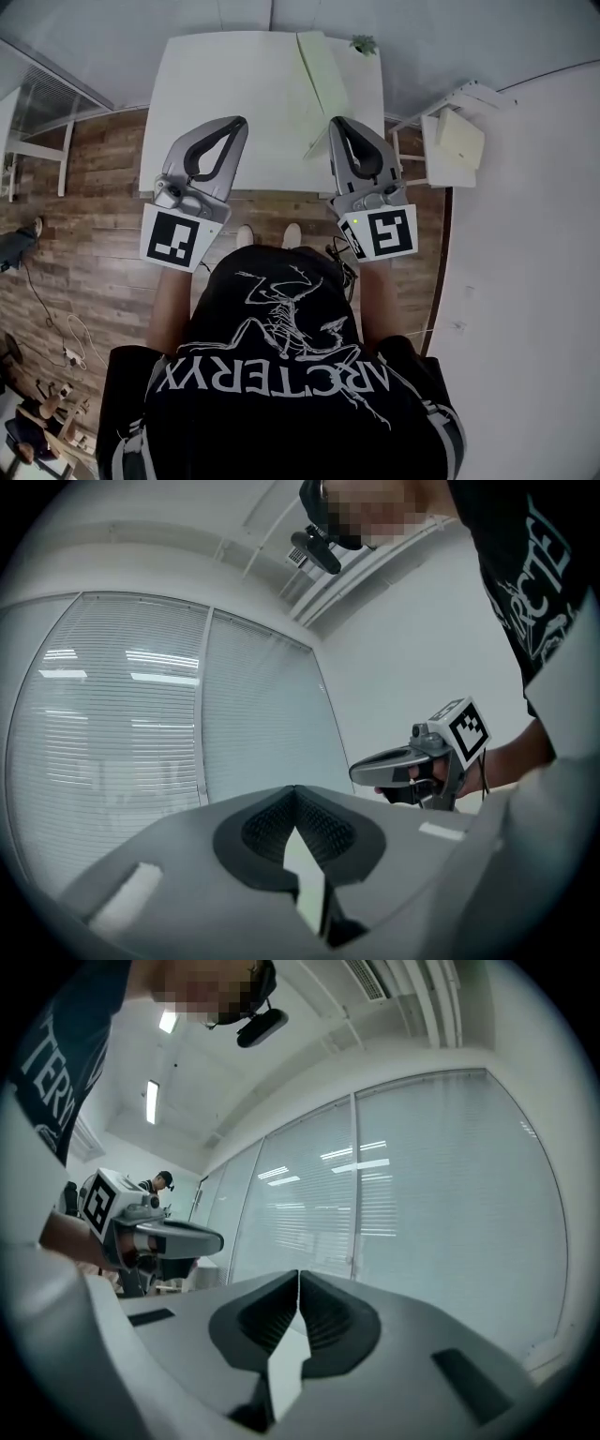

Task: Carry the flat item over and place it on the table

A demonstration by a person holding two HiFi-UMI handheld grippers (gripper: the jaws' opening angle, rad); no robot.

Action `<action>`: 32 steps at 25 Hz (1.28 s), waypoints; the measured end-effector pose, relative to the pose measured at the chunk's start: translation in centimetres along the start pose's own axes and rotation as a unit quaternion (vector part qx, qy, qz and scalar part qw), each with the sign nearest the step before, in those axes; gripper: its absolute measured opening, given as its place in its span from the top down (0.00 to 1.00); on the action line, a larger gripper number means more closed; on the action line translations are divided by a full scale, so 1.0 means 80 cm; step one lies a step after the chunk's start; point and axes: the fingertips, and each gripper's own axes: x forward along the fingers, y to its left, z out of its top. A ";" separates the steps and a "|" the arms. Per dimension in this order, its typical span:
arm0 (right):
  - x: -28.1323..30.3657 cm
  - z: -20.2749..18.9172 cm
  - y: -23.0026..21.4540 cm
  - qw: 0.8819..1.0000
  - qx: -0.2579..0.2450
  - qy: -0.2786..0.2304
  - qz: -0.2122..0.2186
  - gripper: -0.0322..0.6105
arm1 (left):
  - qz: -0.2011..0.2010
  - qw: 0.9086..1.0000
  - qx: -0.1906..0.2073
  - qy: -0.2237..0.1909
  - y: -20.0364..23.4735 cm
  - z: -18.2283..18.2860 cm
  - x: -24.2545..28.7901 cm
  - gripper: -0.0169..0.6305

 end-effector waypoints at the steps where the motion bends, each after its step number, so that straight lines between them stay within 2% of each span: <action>1: 0.000 0.003 0.002 1.000 0.005 -0.001 0.003 0.92 | -0.003 1.000 -0.002 -0.002 0.000 0.001 -0.002 0.98; 7: 0.000 0.013 0.009 1.000 0.001 -0.007 0.003 0.93 | -0.005 1.000 0.010 0.010 0.003 -0.002 -0.002 0.98; 12: -0.002 0.017 0.009 1.000 -0.008 -0.012 -0.012 0.93 | -0.005 1.000 0.005 0.006 0.003 0.000 -0.002 0.98; 17: -0.004 0.027 0.008 0.999 -0.027 -0.027 -0.010 0.93 | -0.009 1.000 0.006 0.011 0.004 -0.001 0.000 0.98; 21: -0.004 0.027 0.002 0.999 -0.014 -0.031 -0.017 0.93 | -0.007 1.000 0.006 0.015 0.004 -0.001 0.000 0.98; 32: -0.008 0.030 -0.007 0.999 -0.020 -0.036 -0.032 0.93 | 0.002 1.000 0.016 0.018 0.005 0.004 -0.002 0.98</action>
